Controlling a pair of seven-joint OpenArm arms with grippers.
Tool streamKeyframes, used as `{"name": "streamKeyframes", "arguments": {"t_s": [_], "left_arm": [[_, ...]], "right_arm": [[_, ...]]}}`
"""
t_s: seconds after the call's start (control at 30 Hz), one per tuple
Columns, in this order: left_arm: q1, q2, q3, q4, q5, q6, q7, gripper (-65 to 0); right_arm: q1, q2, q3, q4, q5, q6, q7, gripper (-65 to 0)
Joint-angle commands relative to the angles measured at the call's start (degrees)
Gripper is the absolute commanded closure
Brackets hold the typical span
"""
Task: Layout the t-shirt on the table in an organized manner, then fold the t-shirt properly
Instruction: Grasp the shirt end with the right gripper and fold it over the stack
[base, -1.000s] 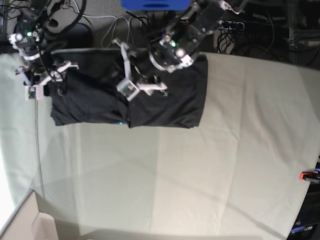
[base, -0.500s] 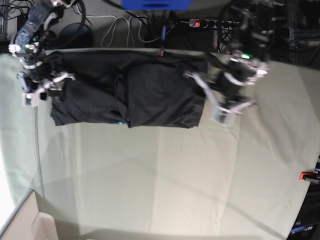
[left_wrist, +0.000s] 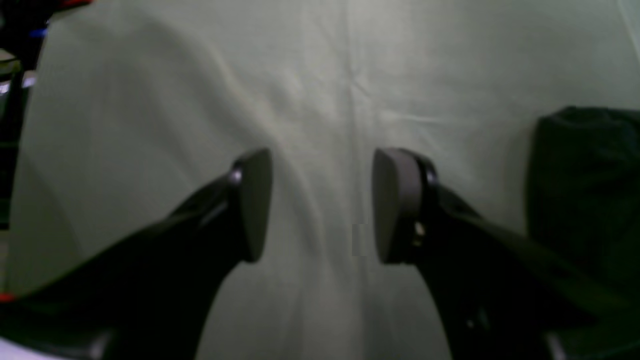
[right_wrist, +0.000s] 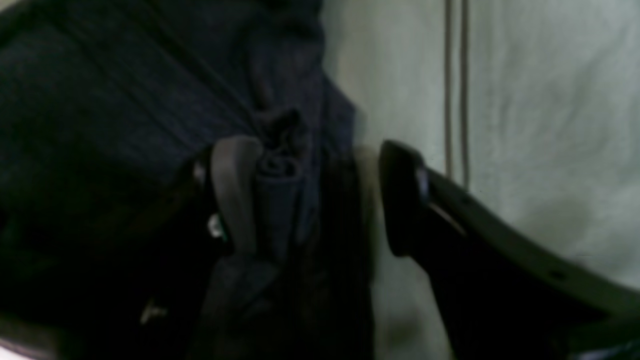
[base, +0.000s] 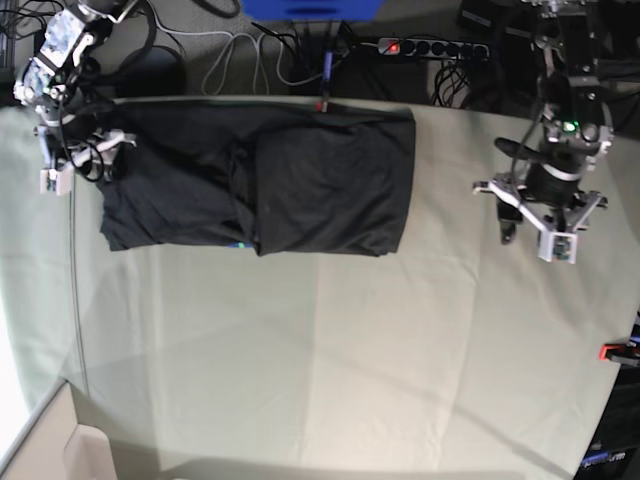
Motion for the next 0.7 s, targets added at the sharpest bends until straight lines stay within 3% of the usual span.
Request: {"name": "streamKeyframes", "arguments": {"t_s": [0.0,0.43,0.5,0.67], "left_arm": [[-0.08,-0.35,-0.51,1.03,-0.32,0.0,-1.12,-31.6],[1.15,-0.35,-3.15,1.03,-0.32,0.0,-1.12,-31.6],[1.15,-0.35,-4.2,1.03,-0.32,0.0,-1.12,-31.6],[0.89,-0.35,-6.14,1.03,-0.32,0.0,-1.12,-31.6]], "right_arm": [[0.65,0.51,-0.13,-0.33,0.22,-0.01,0.01,-36.9],[0.12,0.16,-3.39,-3.32,0.48,-0.01,-0.34,-35.2],[-0.67,-0.81,-4.0,-3.23,0.4,-0.01,-0.34,-29.9],[-1.2,-2.48,-4.0,-2.88,0.4,-0.01,-0.34,-7.1]]}}
